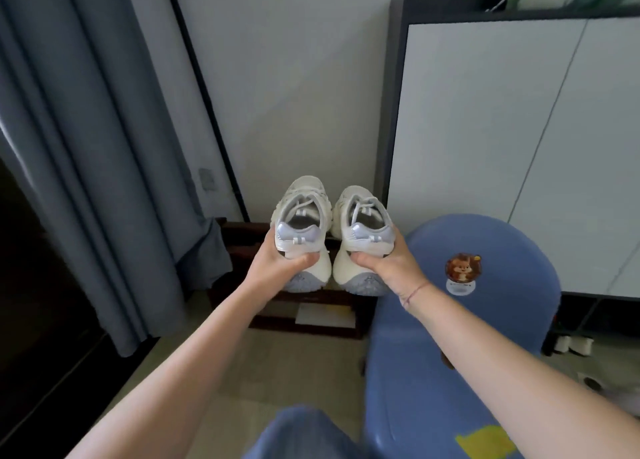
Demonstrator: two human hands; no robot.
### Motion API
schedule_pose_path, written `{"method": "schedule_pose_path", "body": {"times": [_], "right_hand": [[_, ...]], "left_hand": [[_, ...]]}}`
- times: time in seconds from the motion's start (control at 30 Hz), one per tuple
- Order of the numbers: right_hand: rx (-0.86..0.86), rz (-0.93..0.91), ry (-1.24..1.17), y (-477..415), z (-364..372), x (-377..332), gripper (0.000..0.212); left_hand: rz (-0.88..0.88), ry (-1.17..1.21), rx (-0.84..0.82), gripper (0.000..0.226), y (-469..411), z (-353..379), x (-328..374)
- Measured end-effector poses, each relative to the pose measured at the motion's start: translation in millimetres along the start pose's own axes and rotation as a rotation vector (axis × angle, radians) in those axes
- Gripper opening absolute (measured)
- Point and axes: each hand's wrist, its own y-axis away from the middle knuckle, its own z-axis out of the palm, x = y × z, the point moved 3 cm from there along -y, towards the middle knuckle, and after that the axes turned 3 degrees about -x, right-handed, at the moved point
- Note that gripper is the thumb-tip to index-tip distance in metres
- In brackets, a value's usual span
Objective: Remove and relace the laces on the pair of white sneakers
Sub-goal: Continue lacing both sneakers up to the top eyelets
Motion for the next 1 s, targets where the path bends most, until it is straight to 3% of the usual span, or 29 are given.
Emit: {"method": "schedule_pose_path", "body": {"times": [0.1, 0.4, 0.7, 1.0], "right_hand": [[0.022, 0.026, -0.005, -50.4, 8.5, 23.2, 0.064], [0.021, 0.098, 0.049, -191.4, 47.2, 130.2, 0.104], [0.153, 0.141, 0.052, -240.8, 61.1, 202.3, 0.094], [0.16, 0.149, 0.055, -240.8, 60.6, 206.3, 0.081]], "left_hand": [[-0.049, 0.037, 0.042, 0.047, -51.9, -3.7, -29.3], [-0.1, -0.07, 0.092, 0.065, -192.3, -1.3, -145.5], [-0.124, -0.056, 0.072, 0.075, -248.9, 6.7, -214.7], [-0.228, 0.031, 0.076, 0.074, -243.9, 3.9, -228.5]]}}
